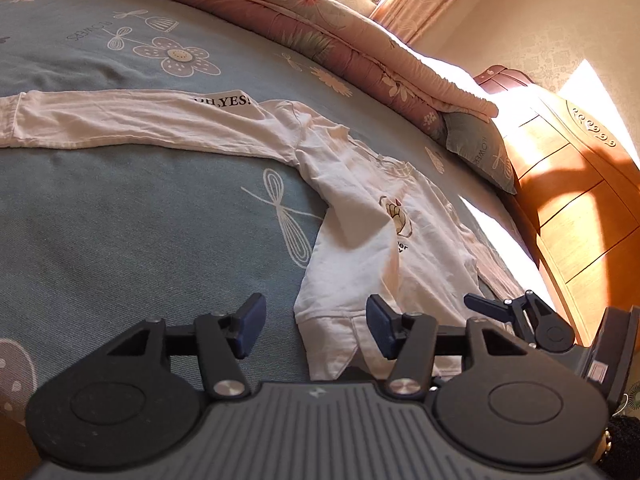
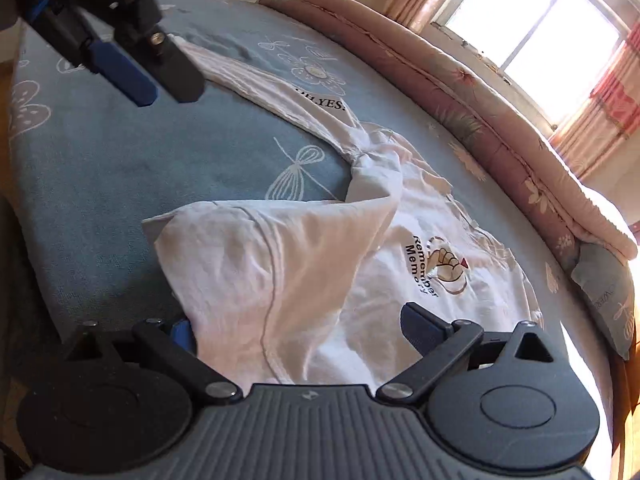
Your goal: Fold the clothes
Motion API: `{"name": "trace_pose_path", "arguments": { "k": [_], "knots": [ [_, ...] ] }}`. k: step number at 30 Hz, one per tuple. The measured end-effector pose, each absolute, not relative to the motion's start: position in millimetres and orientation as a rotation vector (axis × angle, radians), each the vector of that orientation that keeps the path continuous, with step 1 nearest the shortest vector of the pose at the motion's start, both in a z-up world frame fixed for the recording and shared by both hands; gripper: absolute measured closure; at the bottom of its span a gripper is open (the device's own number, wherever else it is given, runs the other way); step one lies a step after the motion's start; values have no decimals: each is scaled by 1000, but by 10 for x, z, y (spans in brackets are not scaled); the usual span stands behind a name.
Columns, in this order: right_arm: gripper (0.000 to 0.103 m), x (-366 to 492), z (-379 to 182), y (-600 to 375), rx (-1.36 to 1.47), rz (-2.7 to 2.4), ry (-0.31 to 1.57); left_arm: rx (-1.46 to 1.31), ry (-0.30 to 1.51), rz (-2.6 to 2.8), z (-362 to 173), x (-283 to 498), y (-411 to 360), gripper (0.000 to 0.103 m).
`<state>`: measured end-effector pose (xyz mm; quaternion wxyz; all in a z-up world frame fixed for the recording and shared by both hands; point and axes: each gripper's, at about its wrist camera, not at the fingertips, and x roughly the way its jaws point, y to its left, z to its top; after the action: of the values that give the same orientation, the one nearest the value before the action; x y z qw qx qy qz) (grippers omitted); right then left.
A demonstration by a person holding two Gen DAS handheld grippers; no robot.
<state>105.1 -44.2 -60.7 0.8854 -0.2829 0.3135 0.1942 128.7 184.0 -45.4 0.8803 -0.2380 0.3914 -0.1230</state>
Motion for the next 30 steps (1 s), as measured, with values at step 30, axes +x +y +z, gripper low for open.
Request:
{"name": "trace_pose_path", "arguments": {
  "k": [30],
  "knots": [
    [2, 928, -480, -1852, -58, 393, 698, -1158, 903, -380, -1675, 1663, 1242, 61]
  ]
}}
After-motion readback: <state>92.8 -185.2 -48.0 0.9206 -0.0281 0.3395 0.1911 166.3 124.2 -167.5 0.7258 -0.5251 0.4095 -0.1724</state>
